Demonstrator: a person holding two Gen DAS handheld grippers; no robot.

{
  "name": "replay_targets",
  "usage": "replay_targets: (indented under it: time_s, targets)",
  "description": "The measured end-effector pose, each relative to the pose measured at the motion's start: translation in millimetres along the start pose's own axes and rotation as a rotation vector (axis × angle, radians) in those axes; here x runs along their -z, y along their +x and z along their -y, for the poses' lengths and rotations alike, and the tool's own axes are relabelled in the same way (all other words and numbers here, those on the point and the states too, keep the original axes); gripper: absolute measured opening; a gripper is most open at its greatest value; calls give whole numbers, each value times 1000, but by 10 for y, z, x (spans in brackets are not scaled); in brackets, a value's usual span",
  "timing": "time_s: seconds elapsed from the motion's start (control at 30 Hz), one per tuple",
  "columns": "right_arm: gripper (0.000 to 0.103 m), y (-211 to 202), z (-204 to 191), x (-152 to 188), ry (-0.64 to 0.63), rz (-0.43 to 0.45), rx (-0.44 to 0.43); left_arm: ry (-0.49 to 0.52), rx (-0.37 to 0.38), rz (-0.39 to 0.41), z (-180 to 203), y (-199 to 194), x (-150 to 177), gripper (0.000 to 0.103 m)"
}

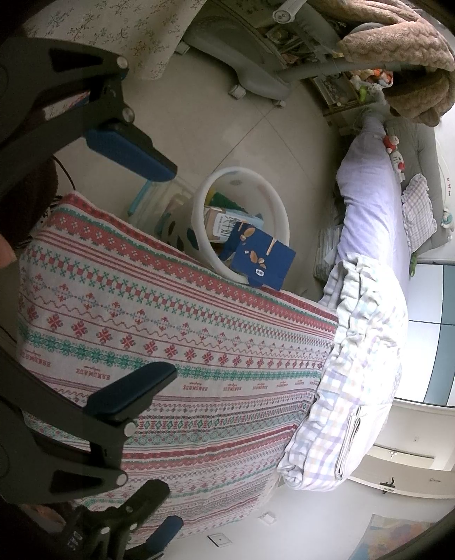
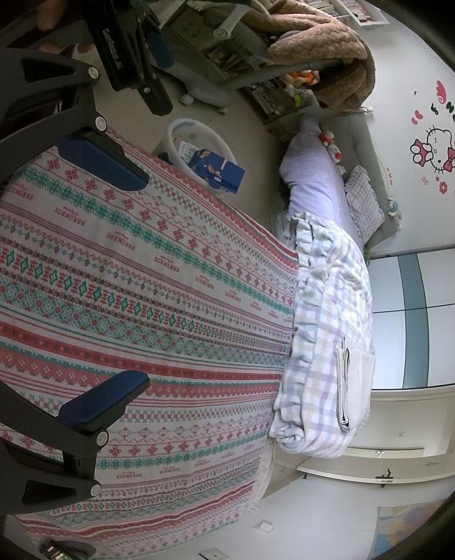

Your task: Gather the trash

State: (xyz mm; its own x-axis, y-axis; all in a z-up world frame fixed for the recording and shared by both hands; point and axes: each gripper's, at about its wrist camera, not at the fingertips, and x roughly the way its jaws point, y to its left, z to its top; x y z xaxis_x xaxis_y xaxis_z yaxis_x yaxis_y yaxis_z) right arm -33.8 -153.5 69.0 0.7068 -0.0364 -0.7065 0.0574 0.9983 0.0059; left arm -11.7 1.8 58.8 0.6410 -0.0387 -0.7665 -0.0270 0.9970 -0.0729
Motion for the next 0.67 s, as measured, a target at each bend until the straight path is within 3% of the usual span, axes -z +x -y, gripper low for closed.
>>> replay_targets:
  time_s: [0.67]
  targets:
    - [103,-22,-57,44,5,-5,-10,8,13,-26,-19,27,38,102]
